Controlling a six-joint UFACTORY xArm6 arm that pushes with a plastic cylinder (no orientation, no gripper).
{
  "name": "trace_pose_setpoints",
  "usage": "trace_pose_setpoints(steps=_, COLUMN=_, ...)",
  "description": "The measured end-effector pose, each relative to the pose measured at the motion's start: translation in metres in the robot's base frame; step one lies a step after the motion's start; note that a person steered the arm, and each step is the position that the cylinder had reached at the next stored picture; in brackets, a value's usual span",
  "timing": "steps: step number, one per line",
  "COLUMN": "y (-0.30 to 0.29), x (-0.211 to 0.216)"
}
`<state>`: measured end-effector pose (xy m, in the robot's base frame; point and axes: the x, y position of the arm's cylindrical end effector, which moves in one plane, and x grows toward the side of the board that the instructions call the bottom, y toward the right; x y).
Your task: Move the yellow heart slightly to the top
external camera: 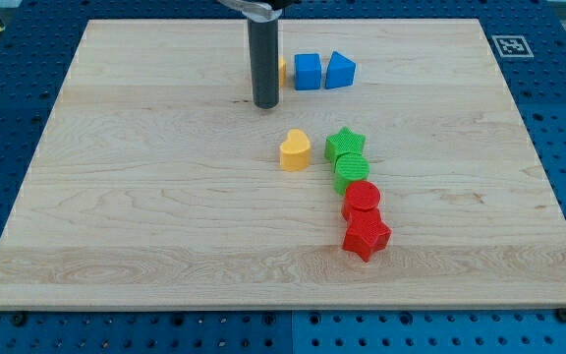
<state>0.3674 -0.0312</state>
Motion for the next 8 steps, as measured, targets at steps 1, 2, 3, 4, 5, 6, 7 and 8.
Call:
trace_pose_setpoints(steps=1, y=-0.015, x=0.009)
trace_pose_setpoints(steps=2, y=-0.016, x=0.049)
trace_pose_setpoints(steps=3, y=-0.016, x=0.092)
trace_pose_setpoints(steps=4, y=-0.002, x=0.129)
trace_pose_setpoints(steps=5, y=0.030, x=0.148)
trace_pose_setpoints(steps=6, y=0.041, x=0.148)
trace_pose_setpoints(steps=7, y=0.041, x=0.131)
trace_pose_setpoints(steps=8, y=0.041, x=0.112)
